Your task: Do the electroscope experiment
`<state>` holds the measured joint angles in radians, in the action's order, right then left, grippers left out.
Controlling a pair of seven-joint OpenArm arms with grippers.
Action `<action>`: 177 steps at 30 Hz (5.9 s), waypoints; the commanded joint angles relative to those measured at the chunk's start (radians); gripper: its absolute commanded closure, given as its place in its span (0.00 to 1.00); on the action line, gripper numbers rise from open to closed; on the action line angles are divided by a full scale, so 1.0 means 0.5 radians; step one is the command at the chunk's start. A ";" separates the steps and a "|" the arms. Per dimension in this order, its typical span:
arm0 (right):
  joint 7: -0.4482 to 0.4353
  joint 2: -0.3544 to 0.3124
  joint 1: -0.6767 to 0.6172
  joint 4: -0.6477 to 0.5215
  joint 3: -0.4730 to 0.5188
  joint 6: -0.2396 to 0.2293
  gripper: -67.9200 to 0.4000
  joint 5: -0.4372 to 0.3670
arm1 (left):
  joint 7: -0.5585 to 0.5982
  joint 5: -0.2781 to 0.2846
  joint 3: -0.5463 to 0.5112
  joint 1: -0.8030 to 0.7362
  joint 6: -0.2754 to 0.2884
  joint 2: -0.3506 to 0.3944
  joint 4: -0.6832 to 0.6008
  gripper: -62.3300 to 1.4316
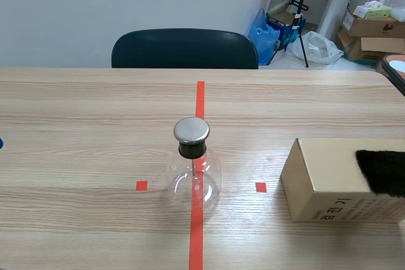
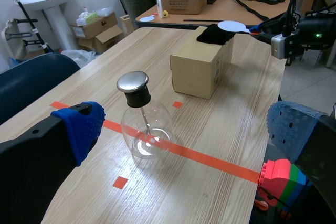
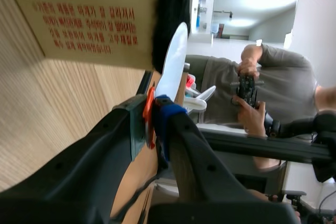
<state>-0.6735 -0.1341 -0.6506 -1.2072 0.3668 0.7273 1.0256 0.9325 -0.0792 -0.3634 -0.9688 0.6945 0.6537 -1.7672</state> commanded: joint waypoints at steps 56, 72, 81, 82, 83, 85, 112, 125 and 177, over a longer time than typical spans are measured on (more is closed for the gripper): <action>-0.163 -0.014 -0.020 -0.020 0.003 0.095 0.98 0.008 | 0.026 0.014 -0.017 0.005 0.003 -0.010 -0.015 0.00; 0.025 -0.021 -0.005 -0.018 0.002 0.101 0.98 0.050 | -0.013 0.015 -0.017 0.005 0.003 -0.010 -0.015 0.00; 0.002 -0.019 -0.001 -0.018 0.002 0.111 0.98 0.083 | -0.018 0.016 -0.017 0.005 0.003 -0.010 -0.015 0.00; 0.002 -0.019 -0.001 -0.018 0.002 0.111 0.98 0.084 | -0.018 0.016 -0.017 0.005 0.003 -0.010 -0.015 0.00; 0.002 -0.020 0.000 -0.018 0.002 0.111 0.98 0.084 | -0.018 0.016 -0.017 0.005 0.003 -0.010 -0.015 0.00; 0.002 -0.020 0.000 -0.018 0.002 0.111 0.98 0.088 | -0.018 0.016 -0.017 0.005 0.003 -0.010 -0.015 0.00; 0.430 -0.057 -0.169 -0.787 -0.213 0.007 0.98 0.137 | -0.019 0.016 -0.017 0.005 0.003 -0.010 -0.015 0.00; 0.909 -0.059 -0.168 -1.012 -0.563 0.009 0.98 0.417 | -0.019 0.016 -0.017 0.005 0.003 -0.010 -0.015 0.00; 1.652 -0.125 0.079 -1.064 -1.424 -0.203 0.98 0.870 | -0.072 0.016 -0.017 0.005 0.003 -0.010 -0.015 0.00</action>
<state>0.1425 -0.1913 -0.6285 -1.7149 -0.3443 0.6128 1.4593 0.8841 -0.0856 -0.3634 -0.9665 0.6945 0.6537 -1.7672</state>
